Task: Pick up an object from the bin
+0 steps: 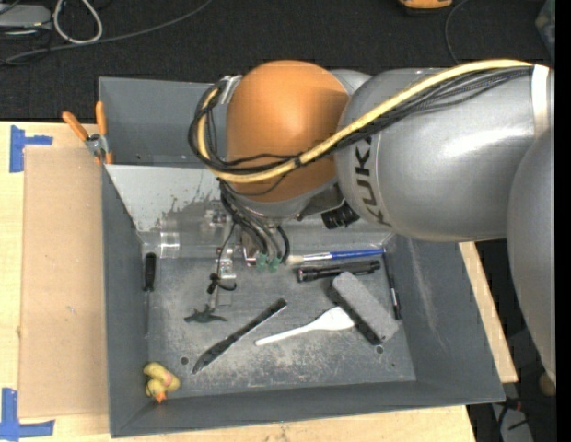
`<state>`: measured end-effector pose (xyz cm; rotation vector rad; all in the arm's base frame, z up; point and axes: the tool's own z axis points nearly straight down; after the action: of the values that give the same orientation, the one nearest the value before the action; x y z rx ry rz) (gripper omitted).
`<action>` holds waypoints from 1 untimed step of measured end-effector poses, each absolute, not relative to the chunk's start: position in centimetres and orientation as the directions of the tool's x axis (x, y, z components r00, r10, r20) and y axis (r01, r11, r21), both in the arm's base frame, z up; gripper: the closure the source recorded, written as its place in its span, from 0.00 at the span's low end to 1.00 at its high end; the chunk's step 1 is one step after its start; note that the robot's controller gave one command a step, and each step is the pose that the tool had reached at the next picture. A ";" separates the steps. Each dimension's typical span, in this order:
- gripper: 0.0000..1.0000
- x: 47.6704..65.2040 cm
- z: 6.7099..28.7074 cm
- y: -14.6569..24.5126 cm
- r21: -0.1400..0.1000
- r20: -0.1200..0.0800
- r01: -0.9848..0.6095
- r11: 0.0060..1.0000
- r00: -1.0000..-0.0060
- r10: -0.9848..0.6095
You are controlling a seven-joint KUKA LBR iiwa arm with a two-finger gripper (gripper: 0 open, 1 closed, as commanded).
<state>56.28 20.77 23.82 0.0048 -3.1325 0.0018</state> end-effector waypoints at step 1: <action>0.00 56.5 24.3 20.6 0.000 0.001 0.002 1.000 -1.000 0.002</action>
Offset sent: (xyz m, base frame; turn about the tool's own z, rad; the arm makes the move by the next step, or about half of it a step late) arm 0.0236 -0.0960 -0.1682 -0.4727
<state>56.48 20.62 24.26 -0.0034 -3.1404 -0.0005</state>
